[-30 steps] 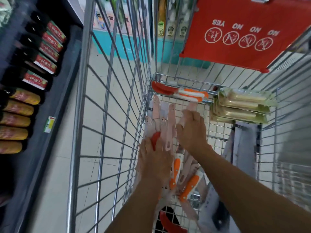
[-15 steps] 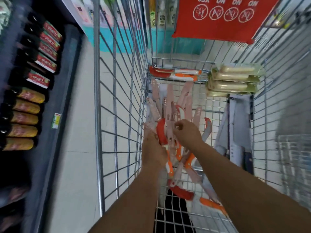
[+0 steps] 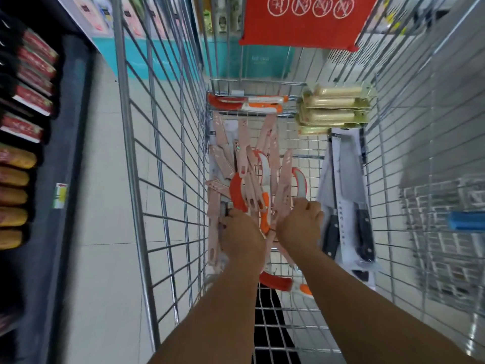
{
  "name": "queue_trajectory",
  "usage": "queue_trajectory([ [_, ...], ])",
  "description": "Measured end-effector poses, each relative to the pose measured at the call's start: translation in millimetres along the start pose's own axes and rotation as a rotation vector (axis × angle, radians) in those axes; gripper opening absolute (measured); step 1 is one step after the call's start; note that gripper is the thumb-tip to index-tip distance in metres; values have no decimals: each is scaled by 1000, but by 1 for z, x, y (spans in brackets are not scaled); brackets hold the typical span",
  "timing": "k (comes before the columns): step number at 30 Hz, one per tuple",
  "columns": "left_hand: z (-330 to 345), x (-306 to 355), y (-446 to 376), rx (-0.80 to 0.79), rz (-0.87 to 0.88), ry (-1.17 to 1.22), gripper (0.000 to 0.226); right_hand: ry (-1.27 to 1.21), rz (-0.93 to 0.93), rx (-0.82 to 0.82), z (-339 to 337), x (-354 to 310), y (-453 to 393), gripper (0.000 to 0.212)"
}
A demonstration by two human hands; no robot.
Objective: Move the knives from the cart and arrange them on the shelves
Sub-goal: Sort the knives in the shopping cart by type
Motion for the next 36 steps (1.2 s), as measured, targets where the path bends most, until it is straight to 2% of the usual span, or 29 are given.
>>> queue_trajectory([
  [5,7,4,-1,-2,-10,-133,29,-19,50,-59,10,19,-9,38],
  [8,9,3,-5,-9,-27,-62,30,-6,78,-87,11,24,-12,36],
  [13,9,0,-11,-46,-89,40,34,-175,144,-136,12,30,-16,49],
  [15,12,-4,-14,-84,-110,54,30,-223,158,-161,14,33,-17,44],
  [18,13,-7,-10,-143,-103,88,28,-200,108,-167,13,31,-12,34],
  [21,5,-13,-2,-162,-90,224,25,-207,41,-135,3,21,-5,25],
  [24,-16,-16,9,-84,-64,344,13,-237,-70,-127,-5,2,4,18],
  [28,-54,2,19,63,77,519,5,-243,-211,-66,-30,-28,11,23],
  [33,-69,40,1,38,114,772,20,-278,-357,68,-82,-70,1,30],
  [36,-78,62,-18,39,101,883,35,-228,-425,63,-105,-102,-23,36],
])
Point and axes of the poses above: each hand's wrist, its own y-axis away from the middle knuckle, its own z-axis out of the palm, x = y × z, the point moved 8 cm from there along -y, towards the middle knuckle, and after that the axes turned 11 degrees about -x, right-handed, at the moved point
